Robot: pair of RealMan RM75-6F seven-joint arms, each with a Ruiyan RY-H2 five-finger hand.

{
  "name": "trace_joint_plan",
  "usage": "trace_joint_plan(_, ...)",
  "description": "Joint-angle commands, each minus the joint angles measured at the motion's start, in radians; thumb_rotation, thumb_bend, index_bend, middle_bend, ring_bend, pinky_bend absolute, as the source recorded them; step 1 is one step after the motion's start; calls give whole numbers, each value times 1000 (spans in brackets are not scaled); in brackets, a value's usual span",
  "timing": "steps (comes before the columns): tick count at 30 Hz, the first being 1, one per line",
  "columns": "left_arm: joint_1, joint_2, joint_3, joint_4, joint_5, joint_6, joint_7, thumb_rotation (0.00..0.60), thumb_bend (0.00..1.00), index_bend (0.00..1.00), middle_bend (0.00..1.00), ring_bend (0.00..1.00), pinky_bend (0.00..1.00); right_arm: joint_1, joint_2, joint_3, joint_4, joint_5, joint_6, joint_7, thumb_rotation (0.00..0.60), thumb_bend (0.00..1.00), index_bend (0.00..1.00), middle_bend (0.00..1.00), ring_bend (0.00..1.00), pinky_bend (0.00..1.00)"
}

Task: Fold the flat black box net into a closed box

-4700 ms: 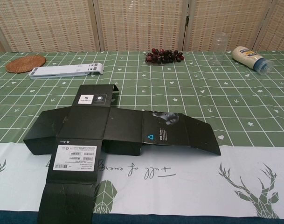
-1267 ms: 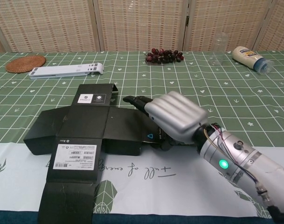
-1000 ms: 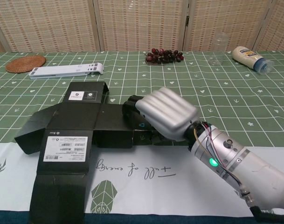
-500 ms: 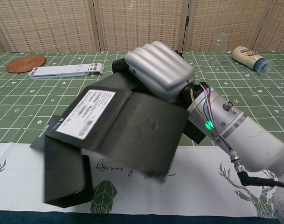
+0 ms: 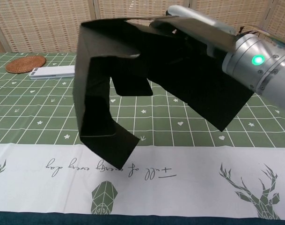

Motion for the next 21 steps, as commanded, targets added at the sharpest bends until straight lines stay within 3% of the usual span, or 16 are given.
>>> trace_joint_plan(1,-2,-2,2,2,0,-5,0,600,143,0,0,0,80,10,158,31,-128,222,-179,-27,600,709,668,623,945,1000)
trace_joint_plan(5,-5,-3,3,0,3,-9,1,600,142,0,0,0,80,62,250,36,-160,405,-311,-27,600,711,675,628,950,1000)
trace_joint_plan(12,-7,-2,7,-6,4,-16,5,600,142,0,0,0,80,190,331,-5,-125,655,-537,35,600,712,681,627,951,1000)
trace_joint_plan(21,-5,3,11,-12,-2,-23,6,600,142,0,0,0,80,346,328,-111,-35,779,-634,68,600,711,680,623,951,1000)
